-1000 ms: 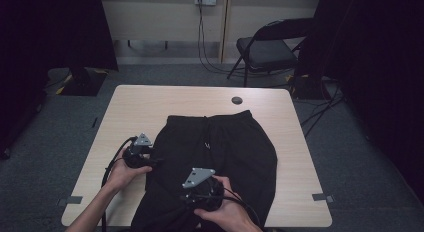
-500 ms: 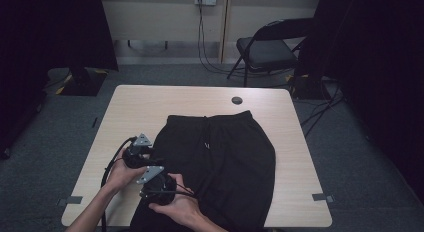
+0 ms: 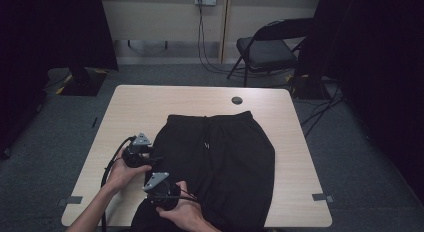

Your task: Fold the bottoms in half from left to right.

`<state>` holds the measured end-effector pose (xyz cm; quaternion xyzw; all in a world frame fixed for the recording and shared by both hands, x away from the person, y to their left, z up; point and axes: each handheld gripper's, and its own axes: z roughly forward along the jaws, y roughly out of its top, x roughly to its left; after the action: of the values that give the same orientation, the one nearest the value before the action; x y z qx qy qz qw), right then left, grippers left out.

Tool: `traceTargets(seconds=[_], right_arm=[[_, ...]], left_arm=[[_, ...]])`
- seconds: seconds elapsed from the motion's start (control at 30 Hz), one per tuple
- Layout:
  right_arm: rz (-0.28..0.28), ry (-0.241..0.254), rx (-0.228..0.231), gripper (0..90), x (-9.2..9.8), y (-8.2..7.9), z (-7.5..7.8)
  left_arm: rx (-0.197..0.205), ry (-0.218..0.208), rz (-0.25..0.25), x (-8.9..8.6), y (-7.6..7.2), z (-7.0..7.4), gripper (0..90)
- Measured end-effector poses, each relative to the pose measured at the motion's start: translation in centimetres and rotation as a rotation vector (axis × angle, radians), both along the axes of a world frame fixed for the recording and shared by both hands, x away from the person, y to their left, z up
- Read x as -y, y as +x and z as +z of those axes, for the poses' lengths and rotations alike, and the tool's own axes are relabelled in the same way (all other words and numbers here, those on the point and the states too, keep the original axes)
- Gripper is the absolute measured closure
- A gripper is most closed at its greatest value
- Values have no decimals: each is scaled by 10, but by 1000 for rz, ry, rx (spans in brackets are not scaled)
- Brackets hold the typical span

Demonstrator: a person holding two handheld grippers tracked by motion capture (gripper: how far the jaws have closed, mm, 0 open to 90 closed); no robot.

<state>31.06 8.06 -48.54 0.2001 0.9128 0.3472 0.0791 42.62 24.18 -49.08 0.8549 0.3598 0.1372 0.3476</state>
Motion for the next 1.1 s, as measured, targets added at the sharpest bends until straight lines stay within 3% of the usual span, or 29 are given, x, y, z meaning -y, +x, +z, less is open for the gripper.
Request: traceTargets(seconds=[0.17, 0.2, 0.23, 0.27, 0.37, 0.43, 0.47, 0.53, 0.57, 0.67, 0.83, 0.9, 0.93, 1.07, 1.1], right_arm=[[45, 3, -13, 866, 18, -12, 1], [59, -5, -7, 884, 32, -20, 1], [59, -5, -7, 884, 32, -20, 1], [60, 0, -33, 887, 45, -22, 2], [61, -3, -41, 886, 53, -25, 2], [52, 7, -45, 785, 60, -26, 4], [52, 7, -45, 785, 60, -26, 4], [27, 52, -42, 657, 56, -23, 10], [27, 52, -42, 657, 56, -23, 10], [5, 77, -42, 530, 35, -14, 18], [-1, 57, -26, 473, 13, -4, 12], [-36, 33, -17, 562, 9, -1, 5], [-36, 33, -17, 562, 9, -1, 5], [-77, 70, 8, 841, 23, 1, 2], [-77, 70, 8, 841, 23, 1, 2]], left_arm=[[-7, -3, 8, 0, 0, 0, 400], [-8, 0, 4, 0, 0, 1, 400], [-8, 0, 4, 0, 0, 1, 399], [-8, -5, 5, 1, -1, 1, 399], [-9, -7, 0, 4, -1, 0, 393], [-7, -1, -14, 5, -1, 1, 436], [-7, 1, -12, 6, -2, 1, 436], [7, 10, -16, 7, -3, 1, 444], [9, 17, -15, 8, -3, 1, 444], [14, 21, -13, 9, -4, 2, 445], [8, 10, -7, 7, -4, 1, 449], [2, -2, -3, 7, -4, 0, 449], [2, -2, -3, 7, -4, 0, 448], [-7, -8, -6, 6, -3, 1, 449], [-11, -10, -2, 5, -2, 1, 449]])
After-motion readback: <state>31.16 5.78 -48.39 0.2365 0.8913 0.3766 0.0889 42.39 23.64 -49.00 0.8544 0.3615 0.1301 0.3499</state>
